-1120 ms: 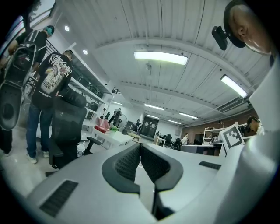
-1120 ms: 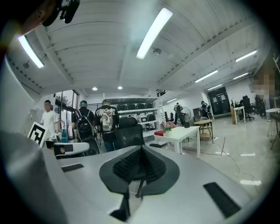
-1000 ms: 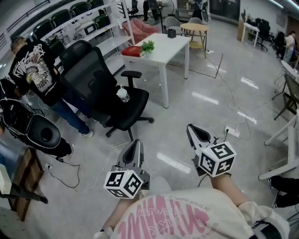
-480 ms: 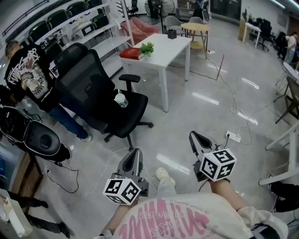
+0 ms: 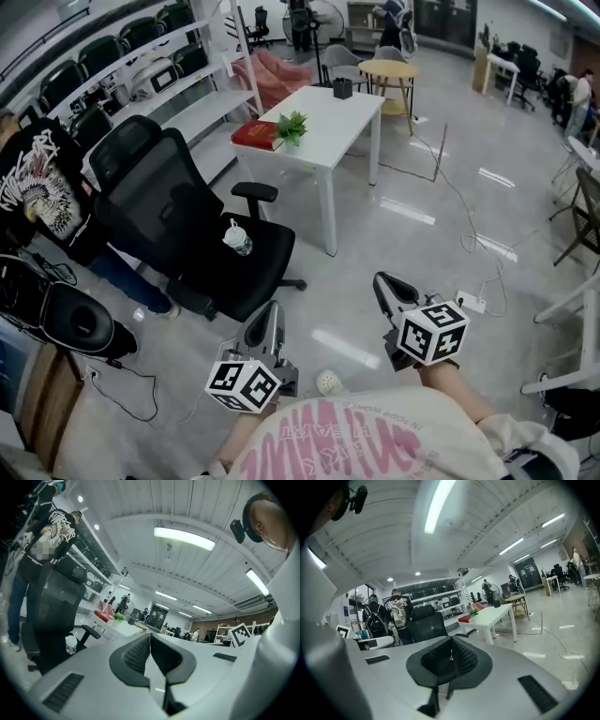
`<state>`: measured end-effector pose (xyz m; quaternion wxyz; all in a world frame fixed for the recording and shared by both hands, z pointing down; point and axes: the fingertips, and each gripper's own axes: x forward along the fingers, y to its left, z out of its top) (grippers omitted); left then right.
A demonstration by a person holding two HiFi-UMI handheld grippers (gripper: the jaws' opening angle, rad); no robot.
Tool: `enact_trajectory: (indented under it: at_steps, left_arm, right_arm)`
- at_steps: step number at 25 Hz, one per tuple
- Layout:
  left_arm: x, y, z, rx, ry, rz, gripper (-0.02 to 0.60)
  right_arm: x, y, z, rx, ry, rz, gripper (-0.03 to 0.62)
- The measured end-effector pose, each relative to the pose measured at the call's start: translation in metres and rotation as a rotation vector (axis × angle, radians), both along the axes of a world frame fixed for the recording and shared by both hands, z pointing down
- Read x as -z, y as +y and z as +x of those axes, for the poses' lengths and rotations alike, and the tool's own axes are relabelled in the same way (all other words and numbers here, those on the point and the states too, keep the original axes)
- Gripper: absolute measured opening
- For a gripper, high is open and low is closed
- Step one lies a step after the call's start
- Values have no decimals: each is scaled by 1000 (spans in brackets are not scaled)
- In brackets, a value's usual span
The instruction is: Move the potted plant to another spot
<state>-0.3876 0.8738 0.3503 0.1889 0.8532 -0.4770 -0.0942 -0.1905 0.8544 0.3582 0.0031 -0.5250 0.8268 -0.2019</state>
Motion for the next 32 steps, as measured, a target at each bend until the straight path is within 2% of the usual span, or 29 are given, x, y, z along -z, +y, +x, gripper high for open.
enact_trajectory:
  at_steps: [11, 16, 25, 32]
  left_arm:
    - [27, -162, -15, -14, -16, 69, 25]
    - [23, -206, -22, -16, -13, 62, 25]
    - [6, -262, -13, -36, 13, 22, 25]
    - [-4, -329, -4, 12, 30, -14, 25]
  right_arm:
    - [26, -161, -10, -21, -28, 63, 15]
    - [21, -203, -19, -14, -24, 63, 15]
    - [-5, -266, -25, 12, -34, 9, 15]
    - [-19, -342, -19, 73, -19, -22, 15]
